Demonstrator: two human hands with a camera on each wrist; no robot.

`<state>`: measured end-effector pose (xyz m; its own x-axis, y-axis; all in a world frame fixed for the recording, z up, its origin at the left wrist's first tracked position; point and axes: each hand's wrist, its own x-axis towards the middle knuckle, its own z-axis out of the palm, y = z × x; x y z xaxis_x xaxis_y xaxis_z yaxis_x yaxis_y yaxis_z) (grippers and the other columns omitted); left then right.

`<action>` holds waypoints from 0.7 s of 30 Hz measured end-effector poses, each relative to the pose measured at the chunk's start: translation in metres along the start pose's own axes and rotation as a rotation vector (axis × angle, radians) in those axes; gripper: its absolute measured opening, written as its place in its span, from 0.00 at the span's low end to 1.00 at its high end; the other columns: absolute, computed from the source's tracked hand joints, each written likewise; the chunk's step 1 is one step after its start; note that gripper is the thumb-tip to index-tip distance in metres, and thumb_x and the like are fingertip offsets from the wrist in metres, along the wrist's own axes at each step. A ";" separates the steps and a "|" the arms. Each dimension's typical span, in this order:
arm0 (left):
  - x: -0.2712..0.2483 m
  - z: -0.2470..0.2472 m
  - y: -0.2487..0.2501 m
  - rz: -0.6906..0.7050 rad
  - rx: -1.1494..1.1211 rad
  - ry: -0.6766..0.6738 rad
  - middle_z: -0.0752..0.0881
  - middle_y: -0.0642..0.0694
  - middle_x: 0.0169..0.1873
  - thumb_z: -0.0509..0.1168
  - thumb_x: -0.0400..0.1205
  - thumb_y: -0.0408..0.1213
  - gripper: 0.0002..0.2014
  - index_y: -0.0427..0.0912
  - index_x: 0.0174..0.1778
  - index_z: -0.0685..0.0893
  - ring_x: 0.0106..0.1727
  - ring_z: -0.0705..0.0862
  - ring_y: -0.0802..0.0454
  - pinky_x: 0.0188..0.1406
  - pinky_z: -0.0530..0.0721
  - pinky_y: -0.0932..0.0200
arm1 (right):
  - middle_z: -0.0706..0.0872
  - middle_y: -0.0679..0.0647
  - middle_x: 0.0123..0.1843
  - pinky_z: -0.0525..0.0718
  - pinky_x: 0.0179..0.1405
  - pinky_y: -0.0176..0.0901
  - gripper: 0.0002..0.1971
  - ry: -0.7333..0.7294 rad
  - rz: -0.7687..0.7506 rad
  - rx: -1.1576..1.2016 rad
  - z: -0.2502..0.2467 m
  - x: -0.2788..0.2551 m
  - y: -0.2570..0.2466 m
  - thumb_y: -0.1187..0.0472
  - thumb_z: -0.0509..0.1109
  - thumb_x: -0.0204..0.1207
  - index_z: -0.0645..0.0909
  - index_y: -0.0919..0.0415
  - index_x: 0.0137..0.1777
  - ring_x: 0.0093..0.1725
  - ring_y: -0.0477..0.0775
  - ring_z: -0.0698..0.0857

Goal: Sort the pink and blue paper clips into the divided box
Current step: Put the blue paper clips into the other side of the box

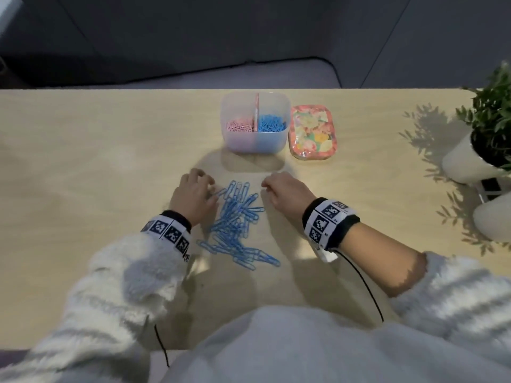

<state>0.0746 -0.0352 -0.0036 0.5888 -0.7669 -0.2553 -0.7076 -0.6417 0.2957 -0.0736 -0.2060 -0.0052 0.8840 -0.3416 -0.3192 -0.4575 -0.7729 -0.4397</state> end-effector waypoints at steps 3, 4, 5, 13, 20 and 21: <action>-0.014 0.007 -0.003 -0.059 0.020 -0.031 0.74 0.33 0.64 0.59 0.78 0.45 0.21 0.35 0.61 0.78 0.64 0.73 0.33 0.62 0.77 0.42 | 0.76 0.59 0.70 0.77 0.62 0.54 0.20 0.001 -0.110 -0.050 0.006 0.019 -0.026 0.69 0.58 0.79 0.72 0.62 0.71 0.70 0.61 0.73; -0.017 0.009 -0.001 -0.055 0.019 -0.027 0.76 0.32 0.61 0.54 0.76 0.49 0.25 0.34 0.60 0.79 0.61 0.74 0.33 0.61 0.76 0.43 | 0.73 0.58 0.73 0.75 0.65 0.53 0.23 -0.013 -0.163 -0.078 0.009 0.024 -0.035 0.71 0.58 0.77 0.69 0.61 0.73 0.72 0.60 0.71; -0.019 0.012 0.001 -0.033 0.025 -0.021 0.78 0.32 0.58 0.50 0.73 0.50 0.28 0.34 0.59 0.79 0.59 0.76 0.34 0.60 0.75 0.43 | 0.70 0.57 0.76 0.72 0.68 0.52 0.26 -0.037 -0.210 -0.112 0.011 0.028 -0.042 0.72 0.58 0.77 0.67 0.60 0.76 0.75 0.58 0.67; -0.032 0.038 0.020 0.053 -0.077 0.011 0.79 0.36 0.56 0.60 0.82 0.36 0.13 0.36 0.60 0.79 0.56 0.76 0.38 0.60 0.73 0.48 | 0.68 0.54 0.78 0.72 0.68 0.50 0.24 -0.048 -0.286 -0.315 0.034 0.015 -0.027 0.67 0.62 0.78 0.67 0.59 0.75 0.74 0.58 0.68; -0.026 0.034 0.033 0.056 -0.134 -0.068 0.78 0.39 0.56 0.68 0.78 0.41 0.19 0.38 0.63 0.78 0.57 0.77 0.42 0.60 0.75 0.51 | 0.72 0.56 0.74 0.73 0.67 0.54 0.28 -0.076 -0.218 -0.192 0.023 -0.002 -0.014 0.65 0.62 0.77 0.62 0.58 0.78 0.70 0.59 0.71; -0.023 0.031 0.037 0.062 -0.130 -0.076 0.78 0.39 0.55 0.68 0.77 0.38 0.17 0.37 0.61 0.79 0.57 0.78 0.41 0.59 0.76 0.50 | 0.72 0.57 0.73 0.74 0.66 0.53 0.25 -0.069 -0.221 -0.226 0.023 -0.002 -0.016 0.65 0.63 0.77 0.66 0.59 0.76 0.68 0.60 0.71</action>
<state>0.0232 -0.0410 -0.0158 0.5114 -0.8053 -0.3001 -0.6820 -0.5928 0.4283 -0.0699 -0.1806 -0.0164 0.9474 -0.1208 -0.2962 -0.2150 -0.9261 -0.3099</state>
